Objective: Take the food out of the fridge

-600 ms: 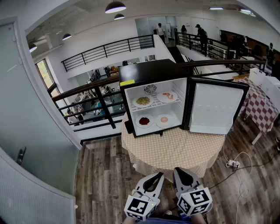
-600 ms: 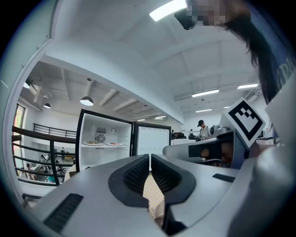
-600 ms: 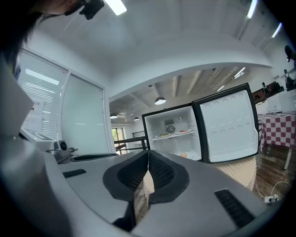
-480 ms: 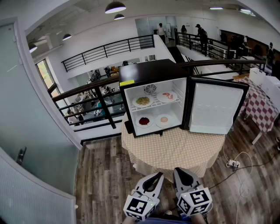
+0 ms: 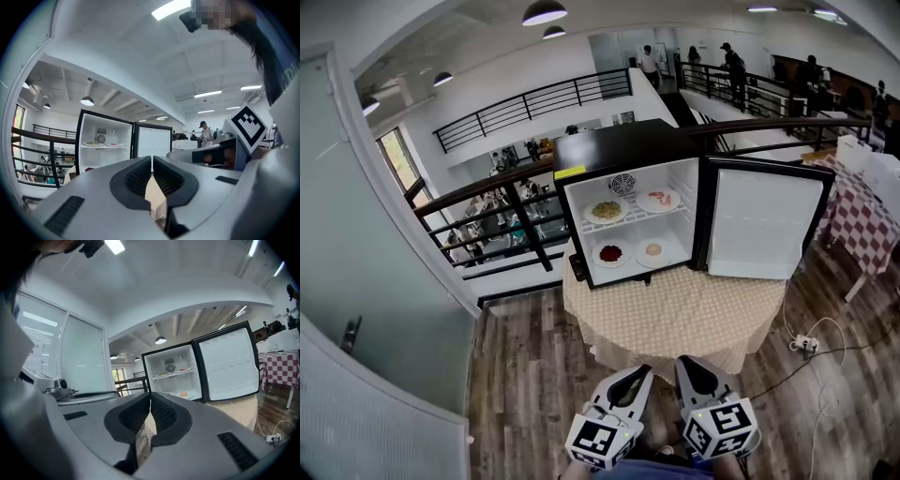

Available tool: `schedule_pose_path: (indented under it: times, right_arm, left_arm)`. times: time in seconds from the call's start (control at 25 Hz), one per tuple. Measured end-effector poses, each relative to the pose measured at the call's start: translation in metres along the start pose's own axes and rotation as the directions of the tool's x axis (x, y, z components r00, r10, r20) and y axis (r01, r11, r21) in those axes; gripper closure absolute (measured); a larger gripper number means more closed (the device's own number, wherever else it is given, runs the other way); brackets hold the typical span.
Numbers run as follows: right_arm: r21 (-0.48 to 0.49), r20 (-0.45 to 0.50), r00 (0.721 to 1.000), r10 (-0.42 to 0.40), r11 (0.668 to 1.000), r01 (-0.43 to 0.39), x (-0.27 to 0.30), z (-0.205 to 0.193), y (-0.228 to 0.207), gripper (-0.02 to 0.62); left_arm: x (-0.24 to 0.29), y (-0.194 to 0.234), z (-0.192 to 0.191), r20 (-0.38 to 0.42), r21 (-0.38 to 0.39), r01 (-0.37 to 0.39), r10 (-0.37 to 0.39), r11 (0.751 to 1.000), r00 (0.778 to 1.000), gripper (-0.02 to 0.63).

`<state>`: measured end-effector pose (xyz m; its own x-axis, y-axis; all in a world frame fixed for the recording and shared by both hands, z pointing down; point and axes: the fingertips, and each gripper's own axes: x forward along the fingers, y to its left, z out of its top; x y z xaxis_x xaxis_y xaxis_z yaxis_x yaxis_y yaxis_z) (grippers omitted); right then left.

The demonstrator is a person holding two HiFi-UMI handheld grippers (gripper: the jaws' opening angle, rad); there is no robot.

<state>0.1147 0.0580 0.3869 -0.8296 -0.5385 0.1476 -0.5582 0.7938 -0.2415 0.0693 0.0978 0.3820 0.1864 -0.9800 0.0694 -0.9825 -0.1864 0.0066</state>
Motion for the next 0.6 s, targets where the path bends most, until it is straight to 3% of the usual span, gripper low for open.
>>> schedule_pose_path:
  times: [0.6]
  right_arm:
    - [0.041,-0.025,1.000,-0.009,0.999,0.010,0.046,-0.002,-0.019,0.575]
  left_arm:
    - [0.030,0.038,-0.010,-0.014,0.003,0.000,0.000,1.000,1.000,0.581]
